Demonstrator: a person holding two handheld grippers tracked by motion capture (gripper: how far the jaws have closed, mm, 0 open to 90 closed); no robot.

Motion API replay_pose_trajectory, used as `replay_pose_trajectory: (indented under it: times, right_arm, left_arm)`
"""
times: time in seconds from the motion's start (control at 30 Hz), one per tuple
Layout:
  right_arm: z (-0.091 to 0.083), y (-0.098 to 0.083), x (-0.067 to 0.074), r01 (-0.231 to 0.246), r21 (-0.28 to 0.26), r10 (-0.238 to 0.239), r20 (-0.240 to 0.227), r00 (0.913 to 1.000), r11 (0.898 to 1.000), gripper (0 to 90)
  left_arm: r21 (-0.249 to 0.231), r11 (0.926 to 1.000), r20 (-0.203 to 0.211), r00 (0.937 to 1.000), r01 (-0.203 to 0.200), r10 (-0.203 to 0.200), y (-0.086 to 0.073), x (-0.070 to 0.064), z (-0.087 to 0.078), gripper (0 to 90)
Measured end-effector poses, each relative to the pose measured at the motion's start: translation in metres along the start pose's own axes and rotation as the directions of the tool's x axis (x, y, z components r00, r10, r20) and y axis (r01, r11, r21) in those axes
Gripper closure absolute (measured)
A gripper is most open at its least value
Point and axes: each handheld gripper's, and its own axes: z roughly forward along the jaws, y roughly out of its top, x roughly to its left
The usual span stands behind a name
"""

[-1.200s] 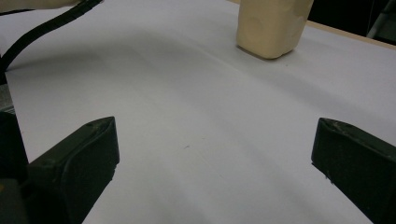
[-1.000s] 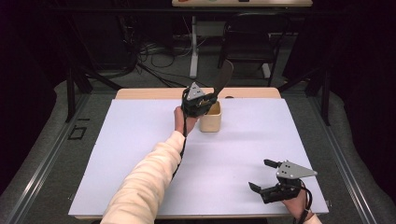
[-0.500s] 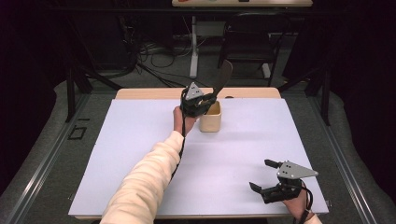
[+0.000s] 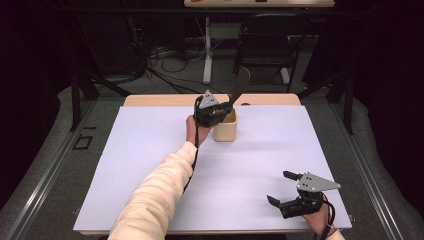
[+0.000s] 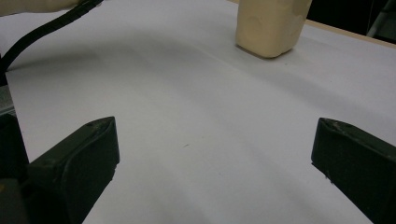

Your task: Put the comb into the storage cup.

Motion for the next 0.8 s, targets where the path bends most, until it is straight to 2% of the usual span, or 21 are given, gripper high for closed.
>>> replay_pose_trajectory:
  times: [0.17, 0.43, 0.8]
  right_arm:
    - [0.0013, 0.0000, -0.0001, -0.005, 0.006, 0.005, 0.004, 1.0000, 1.000, 0.5]
    - [0.0014, -0.0001, 0.0002, -0.007, 0.007, 0.007, 0.000, 1.0000, 1.000, 0.5]
    - [0.0019, 0.0001, 0.0009, -0.002, 0.010, 0.002, 0.002, 1.0000, 1.000, 0.5]
  left_arm:
    - [0.010, 1.0000, -0.004, 1.0000, 0.001, -0.001, -0.0024, 0.0001, 0.0009, 72.4]
    - [0.019, 0.9996, -0.008, 0.9997, -0.022, 0.022, -0.0011, -0.0014, 0.0021, 72.3]
    - [0.053, 0.9984, -0.013, 0.9997, -0.019, 0.020, -0.0036, -0.0023, 0.0059, 72.2]
